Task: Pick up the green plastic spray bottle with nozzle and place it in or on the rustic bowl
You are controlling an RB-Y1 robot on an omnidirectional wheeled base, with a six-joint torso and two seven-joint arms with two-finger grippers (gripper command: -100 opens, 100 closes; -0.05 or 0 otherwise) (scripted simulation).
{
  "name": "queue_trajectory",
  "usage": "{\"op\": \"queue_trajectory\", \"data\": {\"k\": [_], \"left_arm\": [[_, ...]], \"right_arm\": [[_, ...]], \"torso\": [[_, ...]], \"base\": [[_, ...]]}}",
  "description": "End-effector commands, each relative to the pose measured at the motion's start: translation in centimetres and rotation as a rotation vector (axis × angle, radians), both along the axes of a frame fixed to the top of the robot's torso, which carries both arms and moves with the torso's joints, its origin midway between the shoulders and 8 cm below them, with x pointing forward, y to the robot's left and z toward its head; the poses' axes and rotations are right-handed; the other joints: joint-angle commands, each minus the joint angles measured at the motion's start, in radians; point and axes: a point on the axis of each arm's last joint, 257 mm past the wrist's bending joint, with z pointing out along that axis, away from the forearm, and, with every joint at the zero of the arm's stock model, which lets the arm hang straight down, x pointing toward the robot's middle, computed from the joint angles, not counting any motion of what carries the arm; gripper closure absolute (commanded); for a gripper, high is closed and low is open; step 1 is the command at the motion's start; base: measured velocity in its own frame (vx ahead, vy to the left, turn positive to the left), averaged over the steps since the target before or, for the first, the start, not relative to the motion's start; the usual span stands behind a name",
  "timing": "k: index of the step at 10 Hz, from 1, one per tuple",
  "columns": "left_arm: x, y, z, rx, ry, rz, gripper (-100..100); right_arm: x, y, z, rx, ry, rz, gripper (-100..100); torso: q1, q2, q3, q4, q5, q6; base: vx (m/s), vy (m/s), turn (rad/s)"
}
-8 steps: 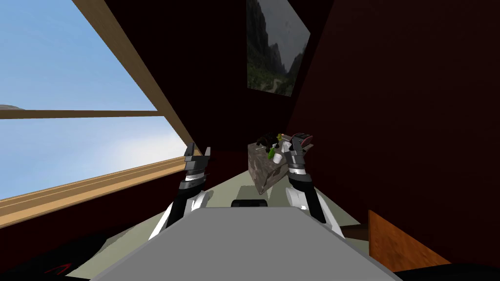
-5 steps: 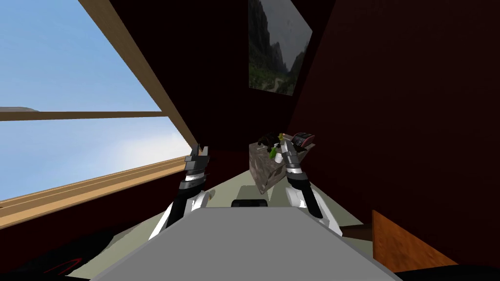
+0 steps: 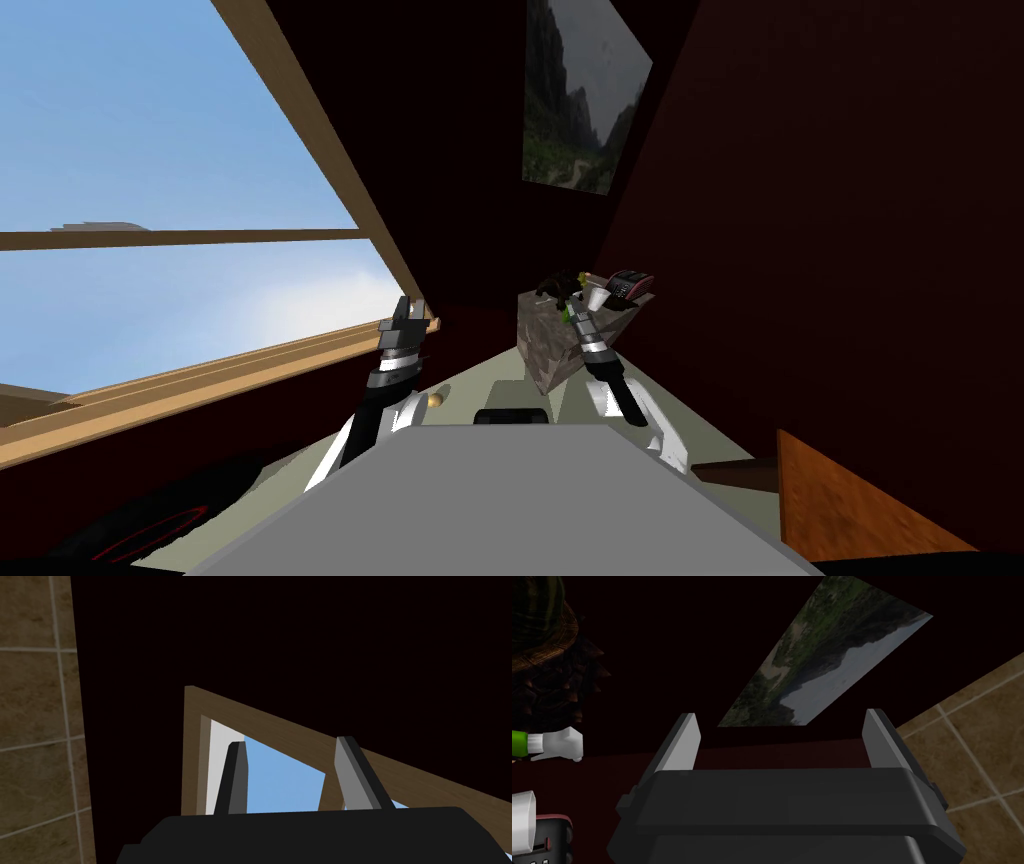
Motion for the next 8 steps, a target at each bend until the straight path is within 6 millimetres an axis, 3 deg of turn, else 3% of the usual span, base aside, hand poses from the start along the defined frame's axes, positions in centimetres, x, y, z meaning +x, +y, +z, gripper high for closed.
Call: {"op": "queue_trajectory", "data": {"k": [1, 4, 8], "left_arm": [[0.0, 0.0, 0.0, 0.0, 0.0, 0.0, 0], [0.0, 0.0, 0.0, 0.0, 0.0, 0.0, 0], [0.0, 0.0, 0.0, 0.0, 0.0, 0.0, 0]], "right_arm": [[0.9, -0.4, -1.6, -0.021, 0.036, -0.004, -100], [3.3, -1.3, -5.5, -0.14, 0.127, -0.01, -100], [5.1, -3.1, -9.1, -0.226, 0.213, -0.034, -100]], "torso": [[0.0, 0.0, 0.0, 0.0, 0.0, 0.0], [-0.004, -0.001, -0.001, 0.0, -0.001, 0.0], [-0.004, -0.002, -0.001, 0.0, -0.001, 0.0]], "base": [[-0.045, 0.115, 0.002], [-0.038, 0.121, 0.043], [-0.022, 0.121, 0.024]]}}
